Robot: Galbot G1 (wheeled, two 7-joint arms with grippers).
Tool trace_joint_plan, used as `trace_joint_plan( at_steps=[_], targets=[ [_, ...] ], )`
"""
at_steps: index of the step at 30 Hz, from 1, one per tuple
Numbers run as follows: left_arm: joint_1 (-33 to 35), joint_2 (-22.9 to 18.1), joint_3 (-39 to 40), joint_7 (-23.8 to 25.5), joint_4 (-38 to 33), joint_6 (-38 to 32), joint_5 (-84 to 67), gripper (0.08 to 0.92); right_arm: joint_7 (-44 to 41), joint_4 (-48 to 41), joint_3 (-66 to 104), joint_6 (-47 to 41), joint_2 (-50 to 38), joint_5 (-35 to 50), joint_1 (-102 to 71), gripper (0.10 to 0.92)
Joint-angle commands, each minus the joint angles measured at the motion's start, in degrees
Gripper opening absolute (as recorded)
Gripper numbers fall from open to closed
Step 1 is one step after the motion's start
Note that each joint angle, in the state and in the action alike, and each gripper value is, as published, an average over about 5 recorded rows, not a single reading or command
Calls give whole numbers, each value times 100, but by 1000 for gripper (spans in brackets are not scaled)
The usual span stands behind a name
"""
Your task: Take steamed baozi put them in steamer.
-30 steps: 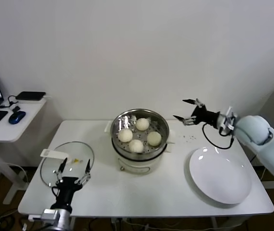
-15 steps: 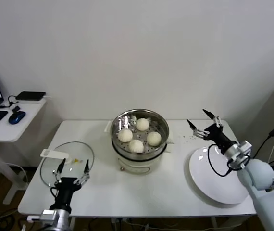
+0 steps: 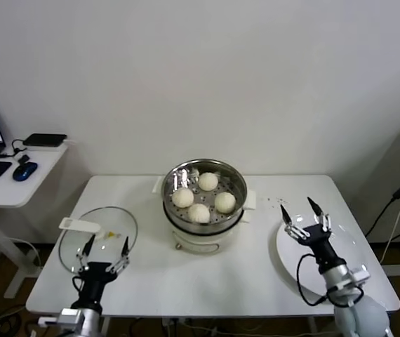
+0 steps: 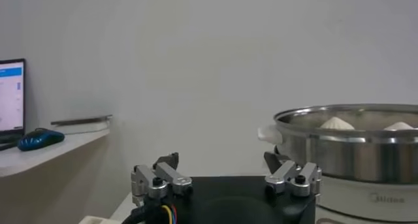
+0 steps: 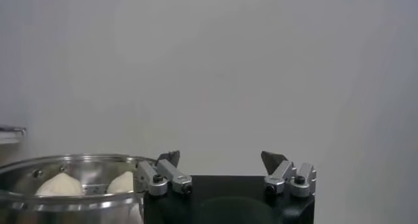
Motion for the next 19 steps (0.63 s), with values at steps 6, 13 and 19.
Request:
trace_joint_plan(
  at_steps=[6,13,19],
  targets=[
    [88,11,-30,9,-33,-25,-35,823,0,164,351,378,903,-106,-969,823],
    [104,5,-12,-16,-11,-55,-17,823,-121,129,382,401,901,-60,-1026,823],
    [114,8,-25,-21,-30,-46,-32,823,-181,90,410,413,881,-15,-1044,823]
  ],
)
